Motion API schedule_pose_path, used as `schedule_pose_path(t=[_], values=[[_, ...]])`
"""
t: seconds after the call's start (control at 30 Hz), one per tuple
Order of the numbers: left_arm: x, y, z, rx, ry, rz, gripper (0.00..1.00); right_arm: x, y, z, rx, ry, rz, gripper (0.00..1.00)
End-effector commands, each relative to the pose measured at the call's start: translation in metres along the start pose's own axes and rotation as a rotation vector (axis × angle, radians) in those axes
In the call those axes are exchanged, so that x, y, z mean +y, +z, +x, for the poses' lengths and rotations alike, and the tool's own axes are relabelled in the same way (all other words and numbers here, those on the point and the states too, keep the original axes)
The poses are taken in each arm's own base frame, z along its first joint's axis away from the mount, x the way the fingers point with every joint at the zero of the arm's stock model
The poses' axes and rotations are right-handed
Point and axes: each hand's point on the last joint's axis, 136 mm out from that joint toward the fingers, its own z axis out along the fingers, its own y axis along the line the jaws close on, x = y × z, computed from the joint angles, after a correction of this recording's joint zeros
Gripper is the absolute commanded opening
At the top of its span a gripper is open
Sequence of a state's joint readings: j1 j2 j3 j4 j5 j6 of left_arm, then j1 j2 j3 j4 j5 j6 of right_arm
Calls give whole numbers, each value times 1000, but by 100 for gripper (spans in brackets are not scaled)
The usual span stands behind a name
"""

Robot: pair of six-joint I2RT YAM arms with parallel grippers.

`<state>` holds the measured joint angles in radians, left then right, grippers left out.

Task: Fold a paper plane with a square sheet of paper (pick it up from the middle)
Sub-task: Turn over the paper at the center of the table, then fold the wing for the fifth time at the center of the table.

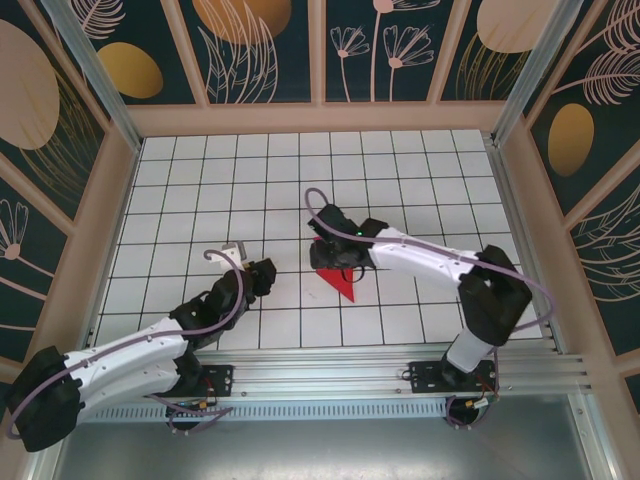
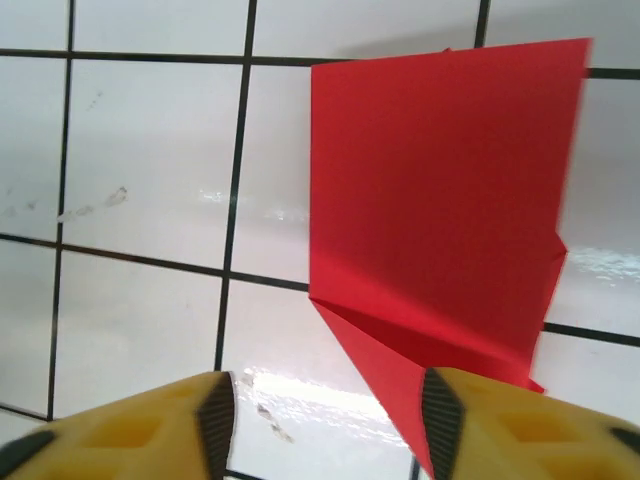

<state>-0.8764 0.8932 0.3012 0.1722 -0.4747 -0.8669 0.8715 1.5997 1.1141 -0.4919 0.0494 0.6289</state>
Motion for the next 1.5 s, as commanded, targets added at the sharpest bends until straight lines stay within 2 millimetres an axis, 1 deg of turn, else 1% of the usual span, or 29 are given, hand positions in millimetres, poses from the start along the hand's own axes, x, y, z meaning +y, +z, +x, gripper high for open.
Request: schedule_pose_path(t=[0.0,0.07,0.13,0.2,0.23,0.3,0.37,0.43,0.5,0.57,0.63,0.8,0.93,1.03,1.1,1.27,1.37,1.47], values=[[-15,4,1,21,-35,60,47,15,-3,4,11,50,-252,37],[-21,7,3,38,-33,75,47,13,-7,9,19,54,-301,28],[-26,11,8,56,-31,92,47,10,-8,15,37,53,-322,21],[-31,15,12,81,-20,100,47,2,-3,19,57,69,-309,19],[-36,18,13,95,-8,106,47,-3,0,22,66,75,-300,16],[-44,21,15,122,18,112,47,-15,5,21,60,95,-275,15],[-48,25,19,145,27,119,47,-22,11,21,64,124,-298,15],[-52,29,24,170,38,131,47,-28,18,22,74,142,-308,13],[-58,32,29,202,50,144,47,-32,24,24,83,145,-313,13],[-60,34,33,217,42,153,48,-33,27,25,95,150,-323,12],[-61,37,37,234,48,152,48,-43,31,26,97,163,-290,12],[-69,43,43,266,53,166,48,-60,30,31,94,195,-298,13],[-77,48,52,307,52,196,48,-69,33,38,98,220,-323,13],[-86,52,62,361,48,222,49,-74,36,49,114,227,-323,13],[-90,54,69,391,35,240,50,-83,38,50,110,260,-331,13],[-101,62,84,471,-14,266,52,-96,40,62,113,276,-309,14],[-103,68,96,516,-64,263,54,-100,42,67,116,291,-338,15],[-105,70,107,564,-90,266,53,-104,43,71,119,291,-326,15]])
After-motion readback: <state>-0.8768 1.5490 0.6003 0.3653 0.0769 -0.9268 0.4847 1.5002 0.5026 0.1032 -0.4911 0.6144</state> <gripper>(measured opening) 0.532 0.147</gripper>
